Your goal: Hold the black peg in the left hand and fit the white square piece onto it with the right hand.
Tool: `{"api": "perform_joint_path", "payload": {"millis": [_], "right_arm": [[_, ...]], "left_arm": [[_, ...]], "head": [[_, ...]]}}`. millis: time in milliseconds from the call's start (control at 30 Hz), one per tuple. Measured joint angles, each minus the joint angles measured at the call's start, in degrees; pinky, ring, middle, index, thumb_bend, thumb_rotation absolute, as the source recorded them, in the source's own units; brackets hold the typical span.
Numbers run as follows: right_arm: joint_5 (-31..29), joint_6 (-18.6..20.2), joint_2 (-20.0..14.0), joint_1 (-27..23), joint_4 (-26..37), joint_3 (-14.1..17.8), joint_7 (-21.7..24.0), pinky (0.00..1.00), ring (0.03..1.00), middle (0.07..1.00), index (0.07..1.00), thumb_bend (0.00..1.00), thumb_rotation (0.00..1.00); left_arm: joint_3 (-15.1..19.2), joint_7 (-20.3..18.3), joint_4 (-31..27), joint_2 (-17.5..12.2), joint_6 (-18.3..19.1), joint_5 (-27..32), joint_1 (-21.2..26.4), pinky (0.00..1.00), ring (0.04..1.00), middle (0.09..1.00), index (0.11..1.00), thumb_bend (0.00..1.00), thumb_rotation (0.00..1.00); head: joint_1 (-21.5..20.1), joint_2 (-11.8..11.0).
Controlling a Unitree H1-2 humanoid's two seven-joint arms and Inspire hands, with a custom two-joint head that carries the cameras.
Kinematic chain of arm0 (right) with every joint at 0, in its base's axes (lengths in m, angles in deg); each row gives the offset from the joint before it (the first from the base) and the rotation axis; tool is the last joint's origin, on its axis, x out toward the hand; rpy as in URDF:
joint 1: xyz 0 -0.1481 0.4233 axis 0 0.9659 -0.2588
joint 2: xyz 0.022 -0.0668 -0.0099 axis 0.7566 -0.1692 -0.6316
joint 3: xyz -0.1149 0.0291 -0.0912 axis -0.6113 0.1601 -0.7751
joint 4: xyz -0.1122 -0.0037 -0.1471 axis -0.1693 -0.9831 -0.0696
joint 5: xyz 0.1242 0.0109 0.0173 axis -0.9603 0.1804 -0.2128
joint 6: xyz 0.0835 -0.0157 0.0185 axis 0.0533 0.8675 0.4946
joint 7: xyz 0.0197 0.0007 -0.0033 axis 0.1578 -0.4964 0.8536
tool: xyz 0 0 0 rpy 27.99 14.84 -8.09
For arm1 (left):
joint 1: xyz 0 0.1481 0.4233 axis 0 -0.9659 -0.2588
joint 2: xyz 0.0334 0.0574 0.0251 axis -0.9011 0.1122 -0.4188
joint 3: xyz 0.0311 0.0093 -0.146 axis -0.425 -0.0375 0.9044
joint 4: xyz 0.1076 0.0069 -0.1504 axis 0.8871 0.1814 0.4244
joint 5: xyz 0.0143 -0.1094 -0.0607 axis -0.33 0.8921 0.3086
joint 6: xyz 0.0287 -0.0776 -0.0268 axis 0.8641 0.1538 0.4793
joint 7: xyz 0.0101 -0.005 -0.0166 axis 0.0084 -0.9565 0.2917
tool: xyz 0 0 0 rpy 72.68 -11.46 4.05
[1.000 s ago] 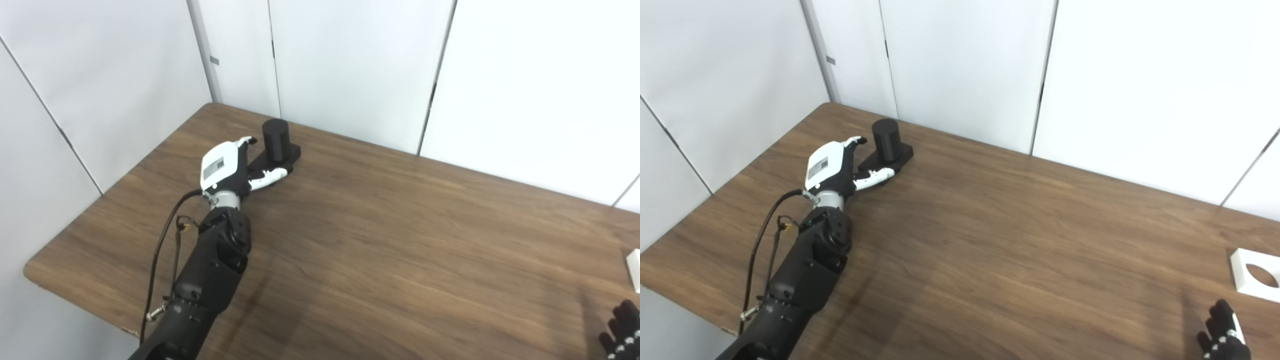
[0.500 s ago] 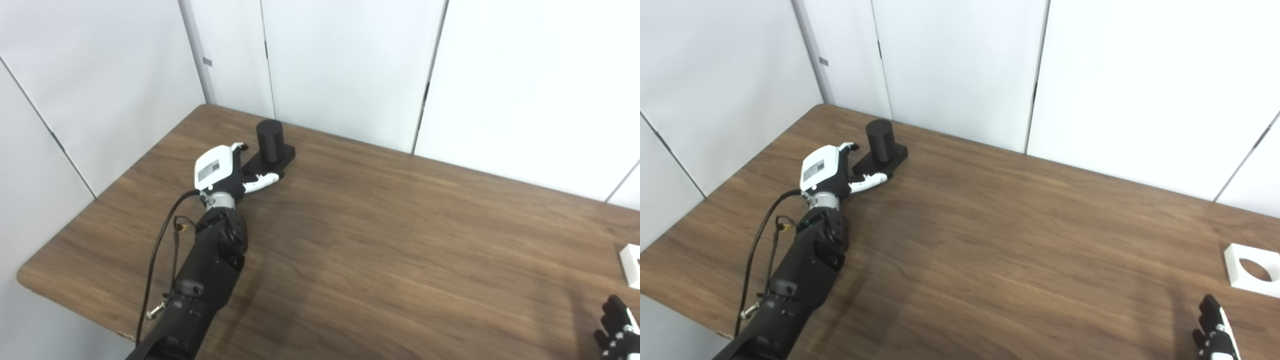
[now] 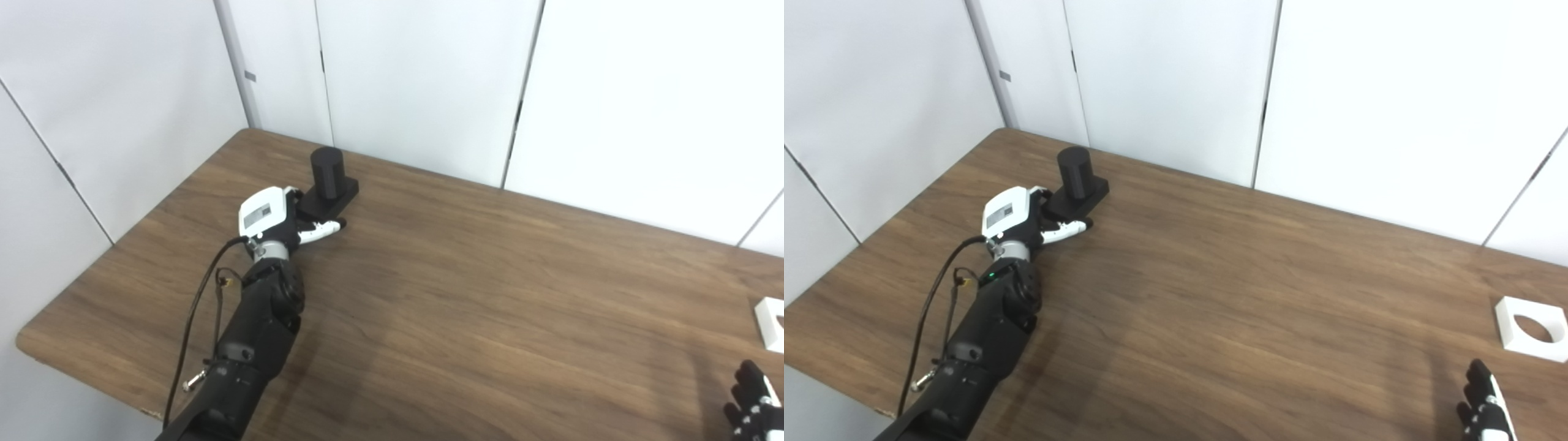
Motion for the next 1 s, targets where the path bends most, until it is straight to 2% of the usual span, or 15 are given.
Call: {"api": "perform_joint_path", "payload": {"millis": [200,467,667,767,833,933,967,1000], "right_arm": [[0.00,0.40,0.01,0.08,0.18,-0.01,-0.05,1.00,1.000,1.000,1.000,0.49,1.00],[-0.14,0.92,0.06,0.15,0.63,-0.17,-0.11,1.00,1.000,1.000,1.000,0.42,1.00],[-0.04,0.99,0.09,0.25,0.82,-0.35,-0.22,1.00,1.000,1.000,1.000,0.42,1.00],[-0.06,0.98,0.10,0.24,0.82,-0.38,-0.26,1.00,1.000,1.000,1.000,0.41,1.00],[0.07,1.08,0.11,0.25,0.96,-0.53,-0.36,1.00,1.000,1.000,1.000,0.41,1.00],[0.52,1.92,0.12,0.24,1.67,-0.79,-0.81,1.00,1.000,1.000,1.000,0.39,1.00],[0.64,1.95,0.12,0.23,1.74,-0.84,-0.93,1.00,1.000,1.000,1.000,0.37,1.00],[0.73,1.95,0.12,0.24,1.74,-0.85,-1.01,1.00,1.000,1.000,1.000,0.37,1.00]], "left_arm": [[0.17,0.00,0.92,0.09,0.00,-1.46,0.15,0.93,0.897,0.879,0.834,0.90,0.62],[1.13,0.01,1.63,0.11,0.00,-2.14,0.36,0.93,0.897,0.873,0.820,0.89,0.62],[2.86,2.39,3.52,1.25,0.00,-4.02,1.39,0.87,0.832,0.789,0.704,0.87,0.56],[2.95,4.31,4.08,1.41,0.00,-3.65,1.77,0.85,0.821,0.772,0.637,0.82,0.47],[2.71,5.94,4.22,1.33,-0.14,-2.29,1.85,0.83,0.811,0.756,0.568,0.81,0.36],[2.30,8.88,4.69,1.06,-0.71,0.61,1.85,0.81,0.799,0.729,0.512,0.81,0.28],[2.06,9.80,5.15,0.86,-0.96,1.43,1.85,0.82,0.796,0.711,0.488,0.60,0.13],[1.90,10.83,5.69,0.68,-1.36,2.13,1.85,0.82,0.796,0.709,0.486,0.58,0.12]], "head": [[-0.09,0.18],[-0.26,0.18],[-0.70,0.26],[-1.32,0.44],[-1.41,0.44],[-1.49,0.44],[-1.50,0.44],[-1.50,0.44]]}}
